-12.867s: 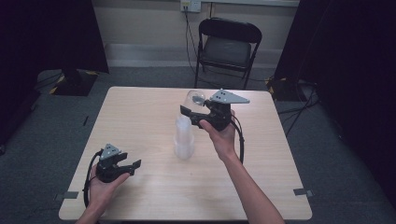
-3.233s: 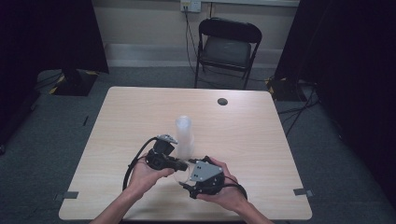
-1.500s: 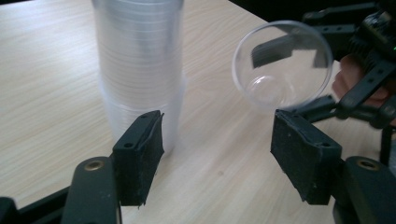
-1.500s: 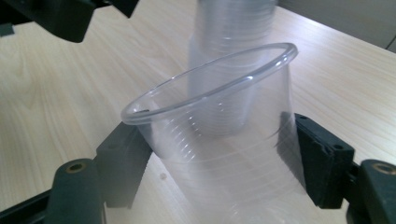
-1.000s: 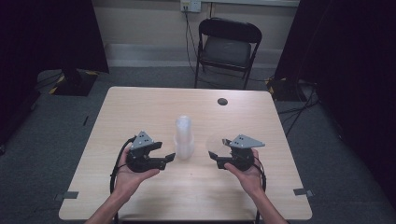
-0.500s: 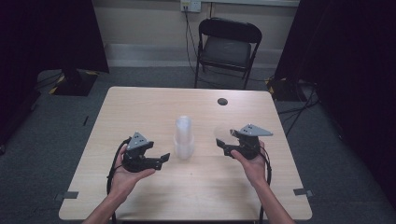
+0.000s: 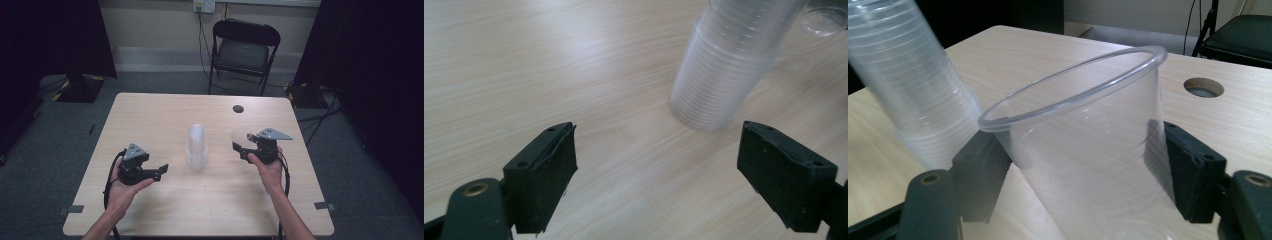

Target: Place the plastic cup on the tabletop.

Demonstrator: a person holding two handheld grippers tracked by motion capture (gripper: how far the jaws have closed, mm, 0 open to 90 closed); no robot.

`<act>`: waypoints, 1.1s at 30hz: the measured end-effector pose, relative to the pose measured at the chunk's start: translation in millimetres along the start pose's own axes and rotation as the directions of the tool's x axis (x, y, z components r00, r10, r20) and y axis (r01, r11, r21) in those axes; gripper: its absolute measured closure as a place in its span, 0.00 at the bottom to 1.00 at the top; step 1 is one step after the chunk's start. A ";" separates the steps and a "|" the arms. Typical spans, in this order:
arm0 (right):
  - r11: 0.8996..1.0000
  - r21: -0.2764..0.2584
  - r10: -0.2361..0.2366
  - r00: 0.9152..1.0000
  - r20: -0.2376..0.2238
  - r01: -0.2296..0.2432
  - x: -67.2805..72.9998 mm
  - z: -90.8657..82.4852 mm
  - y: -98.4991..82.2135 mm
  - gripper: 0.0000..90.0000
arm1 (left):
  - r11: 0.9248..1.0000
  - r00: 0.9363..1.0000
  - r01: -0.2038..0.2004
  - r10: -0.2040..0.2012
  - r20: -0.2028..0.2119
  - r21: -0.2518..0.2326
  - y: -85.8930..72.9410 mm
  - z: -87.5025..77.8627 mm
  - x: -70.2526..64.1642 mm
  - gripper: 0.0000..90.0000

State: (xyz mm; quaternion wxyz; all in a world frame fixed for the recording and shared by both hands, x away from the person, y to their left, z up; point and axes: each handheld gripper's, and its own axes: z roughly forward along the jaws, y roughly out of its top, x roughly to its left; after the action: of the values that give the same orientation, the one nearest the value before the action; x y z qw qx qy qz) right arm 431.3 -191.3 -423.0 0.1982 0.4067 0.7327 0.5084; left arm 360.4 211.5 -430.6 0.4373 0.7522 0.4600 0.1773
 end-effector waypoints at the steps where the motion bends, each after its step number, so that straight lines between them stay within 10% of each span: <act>1: 1.000 0.001 0.004 1.000 0.000 -0.004 -0.9 1.9 -0.2 0.30 | 1.000 1.000 -0.006 0.006 0.002 -0.004 -0.3 -0.5 1.0 0.18; 33: 0.997 0.036 0.074 0.997 0.018 -0.074 -15.0 65.2 -15.0 0.29 | 1.000 1.000 -0.019 0.019 0.004 0.015 -21.0 5.6 3.9 0.19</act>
State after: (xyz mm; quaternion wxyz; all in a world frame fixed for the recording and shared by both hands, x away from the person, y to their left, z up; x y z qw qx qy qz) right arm 480.2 -167.4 -464.8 0.1779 0.4415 0.7246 0.4983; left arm 354.8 216.1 -451.5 0.4310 0.7601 0.4533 0.1764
